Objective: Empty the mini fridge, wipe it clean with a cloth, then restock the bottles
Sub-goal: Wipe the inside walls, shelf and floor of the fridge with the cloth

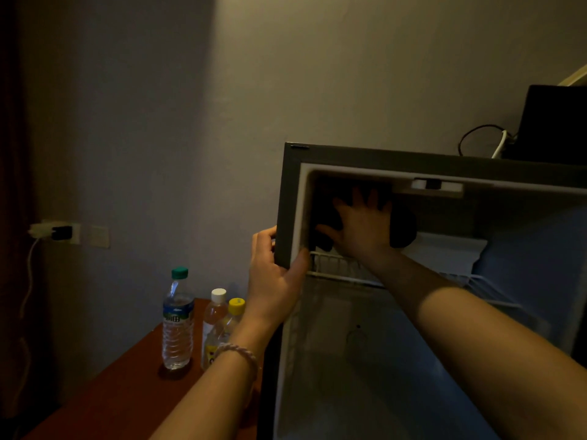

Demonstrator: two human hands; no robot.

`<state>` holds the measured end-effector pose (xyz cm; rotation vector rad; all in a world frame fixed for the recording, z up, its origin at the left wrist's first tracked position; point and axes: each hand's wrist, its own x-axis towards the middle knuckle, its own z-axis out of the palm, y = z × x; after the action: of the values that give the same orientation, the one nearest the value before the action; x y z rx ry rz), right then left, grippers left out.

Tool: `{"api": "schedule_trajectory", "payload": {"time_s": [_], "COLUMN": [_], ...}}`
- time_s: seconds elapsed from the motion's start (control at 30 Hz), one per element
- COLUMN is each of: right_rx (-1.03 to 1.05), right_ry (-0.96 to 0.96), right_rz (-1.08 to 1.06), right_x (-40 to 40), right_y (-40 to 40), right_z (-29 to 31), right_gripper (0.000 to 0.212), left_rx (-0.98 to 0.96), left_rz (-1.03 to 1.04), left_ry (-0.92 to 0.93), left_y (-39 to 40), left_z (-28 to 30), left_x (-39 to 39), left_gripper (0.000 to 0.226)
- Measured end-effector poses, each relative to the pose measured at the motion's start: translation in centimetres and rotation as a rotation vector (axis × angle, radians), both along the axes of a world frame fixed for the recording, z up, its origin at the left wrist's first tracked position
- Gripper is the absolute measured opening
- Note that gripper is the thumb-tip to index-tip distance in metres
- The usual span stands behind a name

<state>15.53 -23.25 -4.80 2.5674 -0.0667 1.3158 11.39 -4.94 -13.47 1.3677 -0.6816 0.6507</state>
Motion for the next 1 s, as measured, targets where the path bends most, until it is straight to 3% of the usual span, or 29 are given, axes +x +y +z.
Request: {"api": "schedule_trajectory", "payload": {"time_s": [0.3, 0.5, 0.63, 1.0], "right_rx": [-0.104, -0.075, -0.061, 0.243], "right_ry": [0.033, 0.075, 0.079, -0.019], "right_rz": [-0.019, -0.103, -0.165, -0.229], "right_x": [-1.2, -4.2, -6.1, -9.4], "right_y": [-1.1, -4.9, -7.0, -11.2], "right_z": [0.1, 0.2, -0.1, -1.5], "right_gripper": [0.057, 0.050, 0.043, 0.046], "left_rx": [0.013, 0.030, 0.037, 0.044], "left_rz": [-0.009, -0.007, 0.015, 0.030], "left_ry": [0.008, 0.031, 0.026, -0.013], "left_y": [0.1, 0.2, 0.2, 0.1], "left_z": [0.2, 0.3, 0.1, 0.0], "left_x": [-0.5, -0.5, -0.3, 0.3], "left_gripper": [0.042, 0.060, 0.058, 0.060]}}
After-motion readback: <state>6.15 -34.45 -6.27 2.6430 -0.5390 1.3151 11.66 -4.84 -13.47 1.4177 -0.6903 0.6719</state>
